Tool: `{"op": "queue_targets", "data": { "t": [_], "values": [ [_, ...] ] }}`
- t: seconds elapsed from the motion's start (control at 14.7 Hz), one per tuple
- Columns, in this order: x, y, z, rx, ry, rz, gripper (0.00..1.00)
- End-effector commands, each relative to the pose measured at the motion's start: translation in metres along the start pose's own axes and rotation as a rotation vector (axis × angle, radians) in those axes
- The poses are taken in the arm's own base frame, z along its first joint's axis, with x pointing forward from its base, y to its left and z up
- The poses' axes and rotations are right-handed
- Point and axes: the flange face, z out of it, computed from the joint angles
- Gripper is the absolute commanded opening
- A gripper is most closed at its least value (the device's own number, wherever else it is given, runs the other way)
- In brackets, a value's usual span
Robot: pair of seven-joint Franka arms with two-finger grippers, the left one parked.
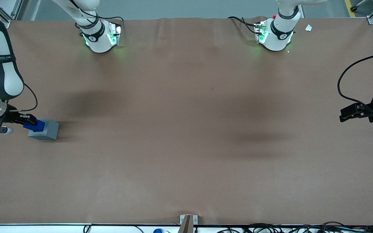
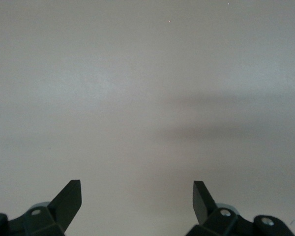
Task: Insert blue part into gray base with right arm
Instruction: 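Press the blue block down into the gray base with the right gripper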
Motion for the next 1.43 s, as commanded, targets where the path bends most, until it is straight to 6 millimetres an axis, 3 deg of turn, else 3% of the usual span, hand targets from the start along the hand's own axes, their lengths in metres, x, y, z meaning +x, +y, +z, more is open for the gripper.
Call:
{"op": "queue_targets", "data": {
  "t": [0.0, 0.54, 1.02, 1.36],
  "values": [
    [0.0008, -0.0051, 0.0268, 0.012, -0.003, -0.008, 0.16],
    [0.0013, -0.0040, 0.0320, 0.012, 0.000, -0.005, 0.18],
    [0.0002, -0.0035, 0.0302, 0.014, -0.006, 0.001, 0.70],
    [-0.0002, -0.0036, 0.0267, 0.017, -0.013, -0.002, 0.88]
  ]
}}
